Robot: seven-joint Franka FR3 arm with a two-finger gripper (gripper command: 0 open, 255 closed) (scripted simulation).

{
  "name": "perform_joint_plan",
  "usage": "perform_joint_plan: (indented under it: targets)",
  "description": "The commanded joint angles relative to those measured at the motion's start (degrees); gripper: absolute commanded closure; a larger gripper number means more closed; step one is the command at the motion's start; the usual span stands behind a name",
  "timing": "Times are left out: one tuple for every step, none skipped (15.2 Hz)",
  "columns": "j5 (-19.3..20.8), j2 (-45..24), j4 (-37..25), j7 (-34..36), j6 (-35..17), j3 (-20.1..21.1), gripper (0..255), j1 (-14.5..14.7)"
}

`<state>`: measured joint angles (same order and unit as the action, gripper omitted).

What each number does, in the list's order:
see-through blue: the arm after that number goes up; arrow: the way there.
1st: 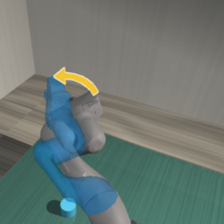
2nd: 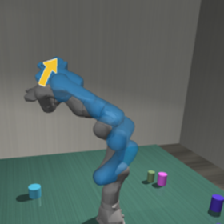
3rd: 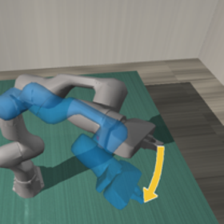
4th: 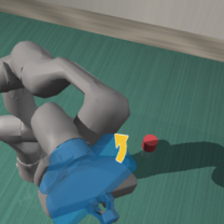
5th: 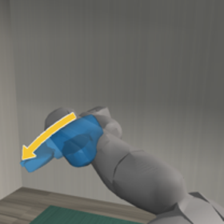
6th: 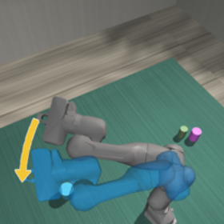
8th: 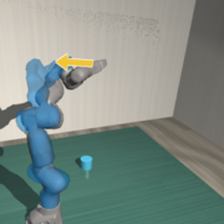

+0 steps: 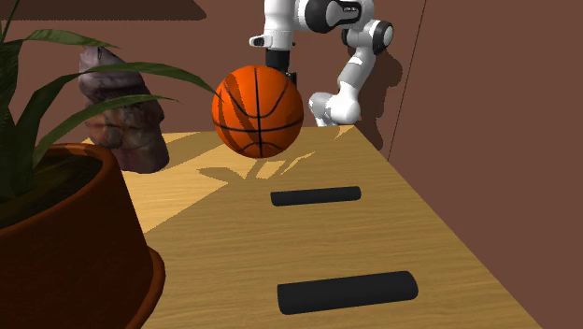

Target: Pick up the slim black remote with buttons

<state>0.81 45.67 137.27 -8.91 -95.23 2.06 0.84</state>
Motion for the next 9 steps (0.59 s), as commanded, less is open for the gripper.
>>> perform_joint_plan:
  targets:
    - [0.0, 0.0, 0.0, 0.0, 0.0, 0.0, 0, 0.0]
    - [-0.94, -0.08, 0.2, 2.58, -0.51, 1.61, 0, 0.11]
    - [-1.86, -0.28, 0.29, 5.14, -1.05, 3.25, 0, 0.19]
    - [-2.76, -0.61, 0.27, 7.7, -1.62, 4.89, 0, 0.24]
    - [-3.62, -1.06, 0.15, 10.26, -2.21, 6.53, 0, 0.28]
    - [-4.44, -1.64, -0.09, 12.83, -2.83, 8.18, 0, 0.29]
    - [-5.19, -2.33, -0.43, 15.39, -3.46, 9.83, 0, 0.27]
    - [-5.89, -3.14, -0.88, 17.96, -4.11, 11.49, 0, 0.2]
    - [-6.52, -4.06, -1.44, 20.51, -4.76, 13.16, 0, 0.07]
